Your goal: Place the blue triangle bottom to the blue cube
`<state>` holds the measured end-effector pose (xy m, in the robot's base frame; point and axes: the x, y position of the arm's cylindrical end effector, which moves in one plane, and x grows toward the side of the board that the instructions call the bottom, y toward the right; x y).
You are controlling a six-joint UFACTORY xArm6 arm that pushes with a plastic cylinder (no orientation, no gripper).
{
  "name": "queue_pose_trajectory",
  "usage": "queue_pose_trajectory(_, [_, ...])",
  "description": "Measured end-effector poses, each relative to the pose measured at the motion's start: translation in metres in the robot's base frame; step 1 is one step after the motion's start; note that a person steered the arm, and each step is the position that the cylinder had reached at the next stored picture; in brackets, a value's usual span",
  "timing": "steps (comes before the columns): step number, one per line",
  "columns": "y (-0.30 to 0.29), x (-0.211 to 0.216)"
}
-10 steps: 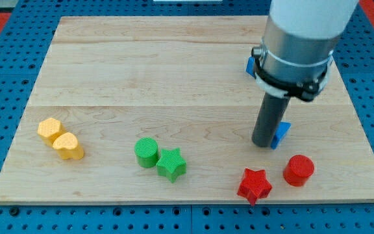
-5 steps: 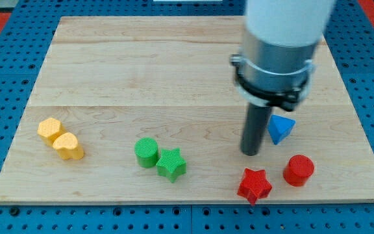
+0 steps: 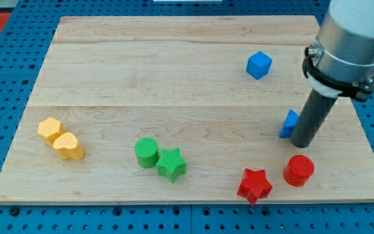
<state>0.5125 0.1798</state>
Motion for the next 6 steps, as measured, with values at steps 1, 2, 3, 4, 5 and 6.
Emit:
queue_pose_trajectory(1, [0.0, -0.034])
queue_pose_trajectory(2, [0.0, -0.051])
queue_pose_trajectory(3, [-0.017, -0.072])
queue_pose_trajectory(4, [-0.054, -0.097])
queue_pose_trajectory(5, [-0.084, -0.086])
queue_pose_trajectory(6, [-0.107, -0.061])
